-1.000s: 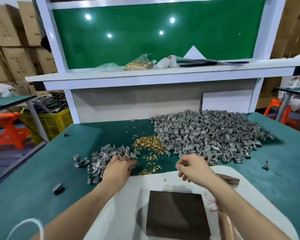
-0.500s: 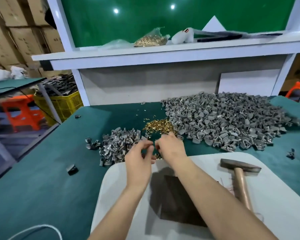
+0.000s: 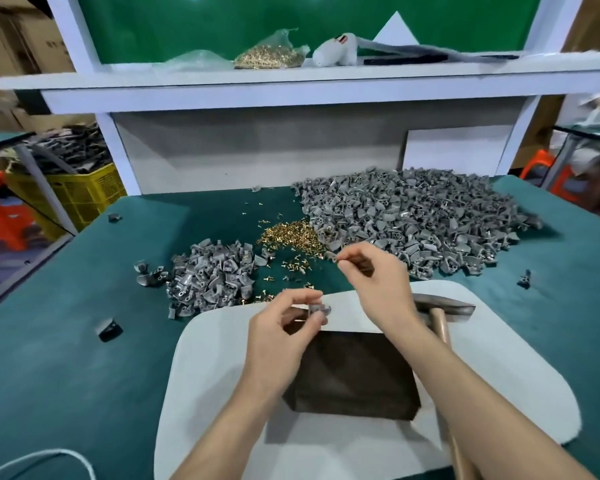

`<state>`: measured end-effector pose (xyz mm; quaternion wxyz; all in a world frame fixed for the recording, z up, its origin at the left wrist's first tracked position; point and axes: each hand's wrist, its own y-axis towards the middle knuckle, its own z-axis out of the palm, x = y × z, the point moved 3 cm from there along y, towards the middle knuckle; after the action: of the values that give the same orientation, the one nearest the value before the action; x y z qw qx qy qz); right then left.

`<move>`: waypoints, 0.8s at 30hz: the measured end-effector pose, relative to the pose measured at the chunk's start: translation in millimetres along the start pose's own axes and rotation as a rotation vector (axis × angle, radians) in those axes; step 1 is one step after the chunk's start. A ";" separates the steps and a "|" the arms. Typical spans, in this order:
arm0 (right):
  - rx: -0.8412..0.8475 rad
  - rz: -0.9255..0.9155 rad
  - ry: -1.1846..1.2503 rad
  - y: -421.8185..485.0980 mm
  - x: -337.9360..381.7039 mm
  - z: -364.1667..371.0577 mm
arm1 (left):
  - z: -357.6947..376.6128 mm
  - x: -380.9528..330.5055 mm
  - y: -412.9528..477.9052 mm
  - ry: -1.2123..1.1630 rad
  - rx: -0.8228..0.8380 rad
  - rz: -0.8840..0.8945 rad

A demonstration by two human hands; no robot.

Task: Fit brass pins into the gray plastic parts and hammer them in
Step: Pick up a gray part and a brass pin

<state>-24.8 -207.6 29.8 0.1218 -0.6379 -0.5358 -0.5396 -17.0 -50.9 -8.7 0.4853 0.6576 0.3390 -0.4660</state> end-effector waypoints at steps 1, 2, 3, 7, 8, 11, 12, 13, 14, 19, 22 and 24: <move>-0.021 0.001 0.052 -13.1 0.9 -9.9 | 2.9 -2.3 -1.6 0.002 0.012 0.011; -0.035 -0.006 0.091 -26.4 2.4 -17.8 | 5.9 -4.3 -3.2 0.008 0.025 0.019; -0.037 -0.014 0.116 -39.7 4.4 -23.3 | 8.5 -5.2 -5.3 0.019 0.042 0.013; 0.023 -0.058 0.071 -65.4 12.6 -27.5 | 10.6 -5.5 -7.1 0.039 0.086 -0.060; 0.029 -0.089 0.037 -67.0 14.3 -26.8 | 10.3 -7.6 -7.3 0.072 0.099 -0.036; 0.004 -0.158 -0.019 -68.5 16.5 -25.6 | 11.9 -14.5 -12.1 0.121 0.102 0.069; -0.009 -0.170 -0.023 -68.7 16.4 -25.7 | 13.0 -14.7 -14.1 0.111 0.089 0.084; -0.017 -0.175 -0.023 -68.6 16.3 -25.9 | 13.6 -14.2 -15.9 0.102 0.072 0.092; -0.018 -0.173 -0.013 -68.4 16.1 -26.3 | 14.5 -13.6 -17.2 0.095 0.057 0.100; 0.042 -0.161 -0.007 -67.2 16.9 -27.0 | 16.6 -14.4 -18.4 0.068 0.036 0.112; 0.087 -0.175 -0.041 -69.4 17.1 -26.3 | 16.6 -13.3 -18.4 0.070 0.030 0.129; 0.096 -0.218 -0.092 -69.7 17.9 -27.1 | 16.6 -11.5 -18.4 0.064 0.022 0.129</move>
<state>-99.5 -190.0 25.5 0.0683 -0.5935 -0.6322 -0.4935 -42.1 -61.1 -5.4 0.4961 0.6977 0.3063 -0.4164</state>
